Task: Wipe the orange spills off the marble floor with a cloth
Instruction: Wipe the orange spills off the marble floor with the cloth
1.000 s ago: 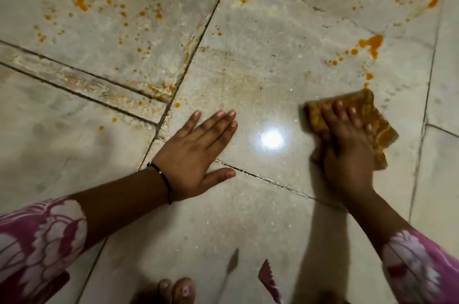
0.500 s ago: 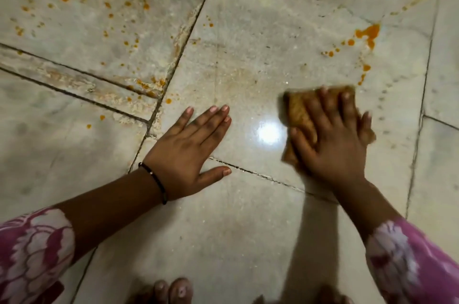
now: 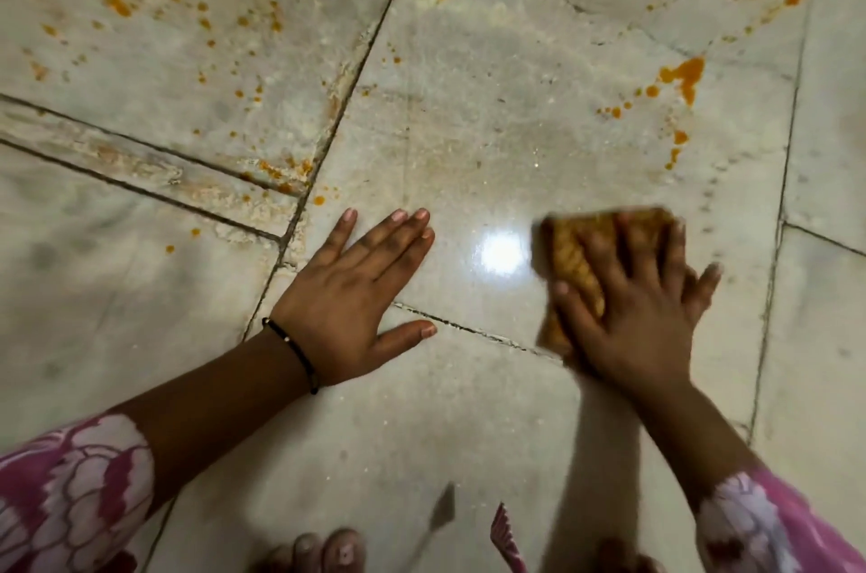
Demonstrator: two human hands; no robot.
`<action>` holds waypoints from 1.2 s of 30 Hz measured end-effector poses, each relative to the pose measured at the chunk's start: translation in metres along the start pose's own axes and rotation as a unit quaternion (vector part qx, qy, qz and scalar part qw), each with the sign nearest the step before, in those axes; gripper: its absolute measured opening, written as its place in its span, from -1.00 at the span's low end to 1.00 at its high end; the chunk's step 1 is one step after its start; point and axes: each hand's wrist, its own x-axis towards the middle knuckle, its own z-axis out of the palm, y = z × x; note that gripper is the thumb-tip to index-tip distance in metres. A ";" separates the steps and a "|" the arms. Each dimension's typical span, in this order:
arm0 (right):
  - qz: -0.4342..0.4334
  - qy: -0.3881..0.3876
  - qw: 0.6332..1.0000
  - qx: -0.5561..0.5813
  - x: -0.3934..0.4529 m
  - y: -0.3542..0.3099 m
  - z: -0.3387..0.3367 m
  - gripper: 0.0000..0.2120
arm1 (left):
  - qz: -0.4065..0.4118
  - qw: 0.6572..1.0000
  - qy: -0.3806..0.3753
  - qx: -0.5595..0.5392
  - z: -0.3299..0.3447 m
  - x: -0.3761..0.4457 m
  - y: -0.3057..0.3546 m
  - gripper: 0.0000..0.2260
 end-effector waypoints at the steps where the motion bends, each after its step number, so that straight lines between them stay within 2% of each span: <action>1: 0.019 0.001 1.000 0.016 0.022 -0.002 -0.003 -0.37 | 0.003 1.000 0.000 0.002 0.000 0.000 0.001 -0.28; 3: 0.026 0.010 0.999 0.038 0.067 -0.019 -0.008 -0.36 | 0.004 1.000 0.006 0.006 0.000 0.000 0.001 -0.27; 6: -0.037 0.006 0.999 0.027 0.097 -0.063 -0.007 -0.40 | -0.036 0.999 0.040 0.004 -0.003 0.000 0.002 -0.19; 9: -0.145 0.020 0.989 0.019 0.061 -0.087 0.001 -0.43 | -0.093 0.993 0.077 0.003 -0.006 -0.002 0.002 -0.11; 11: -0.186 0.017 0.982 0.016 0.019 -0.072 0.006 -0.45 | -0.102 0.992 0.075 0.000 -0.006 -0.003 0.002 -0.08; 13: -0.174 0.008 0.984 0.019 -0.017 -0.041 0.006 -0.45 | -0.102 0.993 0.060 0.007 -0.006 -0.002 0.002 -0.07; 15: -0.116 0.008 0.993 0.022 -0.025 -0.014 0.000 -0.45 | -0.100 0.994 0.042 0.013 -0.006 -0.001 0.003 -0.07; 18: 0.006 0.046 0.998 0.031 0.019 -0.015 -0.005 -0.45 | -0.104 0.994 0.017 0.019 -0.007 -0.001 0.003 -0.09; 20: 0.047 0.068 0.996 0.042 0.066 -0.040 -0.008 -0.45 | -0.115 0.993 0.013 0.025 -0.009 -0.001 0.003 -0.08; 21: 0.026 0.069 0.997 0.033 0.085 -0.055 -0.010 -0.46 | -0.124 0.992 0.010 0.028 -0.010 -0.001 0.003 -0.07; 23: -0.087 0.066 0.994 -0.001 0.104 -0.082 -0.011 -0.47 | -0.139 0.990 0.006 0.031 -0.012 -0.001 0.004 -0.05; 26: -0.203 0.063 0.977 -0.014 0.072 -0.092 -0.006 -0.49 | -0.146 0.989 0.014 0.029 -0.014 0.001 0.004 -0.03; 28: -0.208 0.048 0.977 -0.009 0.031 -0.075 -0.004 -0.50 | -0.150 0.988 0.012 0.031 -0.014 0.000 0.005 -0.02; 31: -0.170 0.048 0.984 -0.022 -0.005 -0.028 -0.006 -0.52 | -0.151 0.988 0.009 0.030 -0.014 0.000 0.005 -0.01; 34: -0.119 0.051 0.990 -0.053 0.011 0.004 -0.012 -0.53 | -0.154 0.988 0.002 0.029 -0.015 0.000 0.005 -0.01; 36: -0.079 0.066 0.994 -0.047 0.044 0.000 -0.017 -0.52 | -0.148 0.988 -0.003 0.032 -0.015 0.001 0.005 -0.02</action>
